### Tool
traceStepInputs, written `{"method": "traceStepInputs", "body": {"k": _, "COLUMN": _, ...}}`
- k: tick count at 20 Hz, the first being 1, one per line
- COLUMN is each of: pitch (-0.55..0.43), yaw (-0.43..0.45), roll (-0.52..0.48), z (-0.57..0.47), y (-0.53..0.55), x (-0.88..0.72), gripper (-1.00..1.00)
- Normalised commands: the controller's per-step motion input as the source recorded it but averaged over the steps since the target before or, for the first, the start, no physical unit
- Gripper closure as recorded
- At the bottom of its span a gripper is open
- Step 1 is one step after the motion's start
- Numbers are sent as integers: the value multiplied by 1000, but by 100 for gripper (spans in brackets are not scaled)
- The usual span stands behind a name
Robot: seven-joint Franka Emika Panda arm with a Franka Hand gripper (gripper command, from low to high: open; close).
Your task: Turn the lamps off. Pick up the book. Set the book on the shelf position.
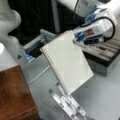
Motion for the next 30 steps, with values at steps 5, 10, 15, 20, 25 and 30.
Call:
{"method": "traceStepInputs", "body": {"k": 5, "pitch": 58, "yaw": -151, "roll": -150, "z": 304, "y": 39, "x": 128, "gripper": 100}}
{"method": "traceStepInputs", "body": {"k": 10, "pitch": 104, "yaw": -196, "roll": -160, "z": 330, "y": 39, "x": 128, "gripper": 100}}
{"method": "traceStepInputs", "body": {"k": 15, "pitch": 133, "yaw": -194, "roll": -152, "z": 360, "y": 23, "x": 160, "gripper": 100}}
{"method": "traceStepInputs", "body": {"k": 20, "pitch": 115, "yaw": -188, "roll": -145, "z": 353, "y": 7, "x": 163, "gripper": 100}}
{"method": "traceStepInputs", "body": {"k": 25, "pitch": 91, "yaw": -197, "roll": -124, "z": 385, "y": -63, "x": 97, "gripper": 100}}
{"method": "traceStepInputs", "body": {"k": 30, "pitch": 72, "yaw": -198, "roll": -120, "z": 453, "y": -183, "x": 48, "gripper": 100}}
